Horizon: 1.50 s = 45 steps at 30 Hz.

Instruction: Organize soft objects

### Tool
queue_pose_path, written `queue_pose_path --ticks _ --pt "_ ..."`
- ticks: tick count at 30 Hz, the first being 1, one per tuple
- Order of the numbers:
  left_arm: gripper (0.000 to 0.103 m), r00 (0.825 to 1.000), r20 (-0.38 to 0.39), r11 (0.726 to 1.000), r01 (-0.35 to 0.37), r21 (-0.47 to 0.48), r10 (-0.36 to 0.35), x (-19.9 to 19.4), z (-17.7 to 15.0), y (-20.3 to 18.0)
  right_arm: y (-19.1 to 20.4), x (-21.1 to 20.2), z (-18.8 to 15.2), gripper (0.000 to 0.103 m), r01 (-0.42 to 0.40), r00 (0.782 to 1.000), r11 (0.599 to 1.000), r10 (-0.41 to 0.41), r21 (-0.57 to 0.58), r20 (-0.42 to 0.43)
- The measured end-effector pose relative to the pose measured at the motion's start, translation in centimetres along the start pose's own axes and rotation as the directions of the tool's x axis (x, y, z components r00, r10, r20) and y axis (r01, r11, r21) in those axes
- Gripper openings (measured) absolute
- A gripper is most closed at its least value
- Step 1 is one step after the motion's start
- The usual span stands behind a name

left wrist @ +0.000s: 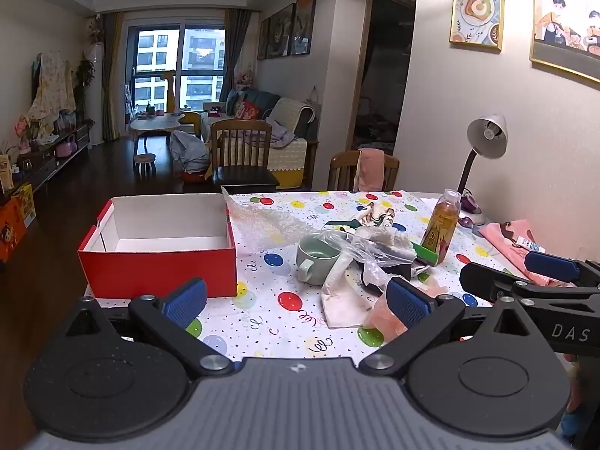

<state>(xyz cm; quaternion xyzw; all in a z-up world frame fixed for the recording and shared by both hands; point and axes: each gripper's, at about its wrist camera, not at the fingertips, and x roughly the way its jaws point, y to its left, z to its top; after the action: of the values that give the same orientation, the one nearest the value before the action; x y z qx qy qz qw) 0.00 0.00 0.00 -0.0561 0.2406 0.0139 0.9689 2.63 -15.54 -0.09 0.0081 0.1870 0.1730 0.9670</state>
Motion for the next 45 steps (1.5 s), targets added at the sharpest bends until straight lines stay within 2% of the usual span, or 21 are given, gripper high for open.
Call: queue_pose_path --ticks 23,45 --pt "0.103 1.000 0.004 1.000 -0.001 0.002 0.001 -0.1 0.4 0.3 0.9 0.2 0.3 0.103 0.035 0.999 0.999 -0.034 -0.030 0.012" --pt "0.103 1.000 -0.008 1.000 -0.006 -0.006 0.006 0.3 0.2 0.5 0.9 0.4 0.4 0.103 0.024 1.000 0.999 -0.023 -0.023 0.008"
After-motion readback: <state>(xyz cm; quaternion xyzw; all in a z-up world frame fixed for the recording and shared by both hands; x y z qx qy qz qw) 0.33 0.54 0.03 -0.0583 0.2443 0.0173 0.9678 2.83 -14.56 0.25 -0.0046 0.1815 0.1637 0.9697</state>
